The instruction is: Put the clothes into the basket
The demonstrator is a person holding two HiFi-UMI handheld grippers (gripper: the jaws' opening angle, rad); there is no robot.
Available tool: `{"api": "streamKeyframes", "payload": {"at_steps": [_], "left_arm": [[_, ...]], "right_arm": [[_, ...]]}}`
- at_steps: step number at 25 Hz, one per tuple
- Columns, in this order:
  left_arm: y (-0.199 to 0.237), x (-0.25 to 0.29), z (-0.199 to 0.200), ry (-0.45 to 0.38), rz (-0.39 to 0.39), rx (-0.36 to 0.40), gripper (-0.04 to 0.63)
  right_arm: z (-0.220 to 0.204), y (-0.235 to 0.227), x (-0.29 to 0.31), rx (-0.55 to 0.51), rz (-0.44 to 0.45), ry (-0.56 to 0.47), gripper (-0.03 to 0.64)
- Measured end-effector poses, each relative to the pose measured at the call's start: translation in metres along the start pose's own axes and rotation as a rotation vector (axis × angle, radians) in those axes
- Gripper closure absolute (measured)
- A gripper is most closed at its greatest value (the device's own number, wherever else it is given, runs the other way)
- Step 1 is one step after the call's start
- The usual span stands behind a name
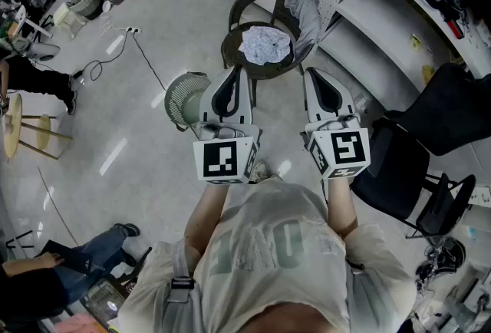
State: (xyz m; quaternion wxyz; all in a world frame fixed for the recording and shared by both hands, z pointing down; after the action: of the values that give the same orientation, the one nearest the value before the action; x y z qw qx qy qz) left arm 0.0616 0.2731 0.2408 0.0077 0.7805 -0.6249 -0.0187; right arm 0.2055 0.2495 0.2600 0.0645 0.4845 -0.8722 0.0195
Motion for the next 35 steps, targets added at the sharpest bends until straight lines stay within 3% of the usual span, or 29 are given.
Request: {"api": "streamKeyframes", "payload": {"at_steps": [14,19,26,35], "left_arm": [[0.021,-0.003,0.007,-0.037,0.023,-0.007,0.577],[0.039,0.006,0.001,-0.029,0.028,-0.029,0.577],[0.071,0.022,-0.001,-0.054,0.022,-0.070,0.577],[0.076,0.062,-0.006,-0.070,0.034,-0.062,0.578]], "right_arm": [[-0.001,0.005,0.004,-0.021,0.000,0.008,0.597],[0.001,0.008,0.012,0.019,0.005,-0.005,0.597],[-0.003,0.017,0.023,-0.036,-0.053,0.024,0.595],[-0.021,-0.035,0.045,0.037,-0.104,0.027,0.595]]}}
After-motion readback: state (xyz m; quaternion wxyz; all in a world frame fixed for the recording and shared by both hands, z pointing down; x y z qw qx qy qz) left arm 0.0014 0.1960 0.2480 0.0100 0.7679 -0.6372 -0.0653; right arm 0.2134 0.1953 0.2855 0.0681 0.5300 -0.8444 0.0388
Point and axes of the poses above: the fingertips, and each gripper's own axes: x forward along the fingers, y to its left, z out of its top, the point moved 1 cm from there along -x, backward along the fingers, and after that the axes turned 7 degrees about y, right-handed, at the moved point
